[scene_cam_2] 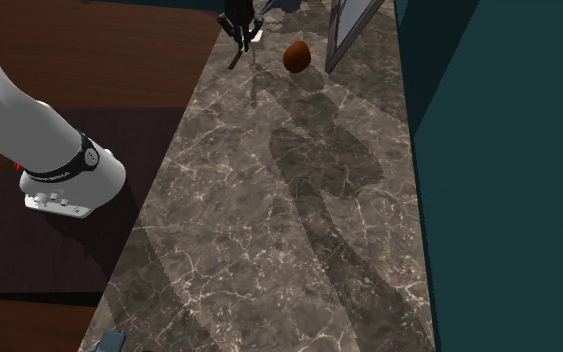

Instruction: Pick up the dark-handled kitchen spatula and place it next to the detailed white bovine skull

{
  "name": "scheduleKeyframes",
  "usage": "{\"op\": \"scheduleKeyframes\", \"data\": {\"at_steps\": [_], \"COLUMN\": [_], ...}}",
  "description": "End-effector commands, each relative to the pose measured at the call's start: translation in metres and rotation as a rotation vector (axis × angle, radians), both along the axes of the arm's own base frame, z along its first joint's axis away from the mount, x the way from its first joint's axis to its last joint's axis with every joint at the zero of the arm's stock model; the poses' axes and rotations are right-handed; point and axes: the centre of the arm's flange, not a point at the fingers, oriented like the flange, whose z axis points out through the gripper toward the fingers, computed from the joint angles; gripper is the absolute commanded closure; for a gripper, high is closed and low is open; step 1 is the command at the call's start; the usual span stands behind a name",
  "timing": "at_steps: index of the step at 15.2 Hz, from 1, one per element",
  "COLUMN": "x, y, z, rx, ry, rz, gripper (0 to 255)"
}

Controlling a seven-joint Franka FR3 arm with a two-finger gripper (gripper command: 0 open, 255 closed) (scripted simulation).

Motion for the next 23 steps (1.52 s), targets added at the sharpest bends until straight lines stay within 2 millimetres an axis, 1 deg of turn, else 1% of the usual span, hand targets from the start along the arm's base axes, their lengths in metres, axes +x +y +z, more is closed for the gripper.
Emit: {"op": "scheduleKeyframes", "data": {"at_steps": [1, 9, 10, 15, 18, 19, 23], "x": [-0.001, -0.001, -0.001, -0.001, -0.001, 0.0, 0.0], "y": [0.0, 0.0, 0.0, 0.0, 0.003, 0.003, 0.003], "z": [-0.012, -0.012, -0.012, -0.012, 0.027, 0.038, 0.038], "rx": [0.0, 0.0, 0.0, 0.0, 0.0, 0.0, 0.0], "ry": [0.0, 0.0, 0.0, 0.0, 0.0, 0.0, 0.0], "rz": [0.0, 0.0, 0.0, 0.0, 0.0, 0.0, 0.0], "gripper": [255, 255, 0, 0, 0, 0, 0]}}
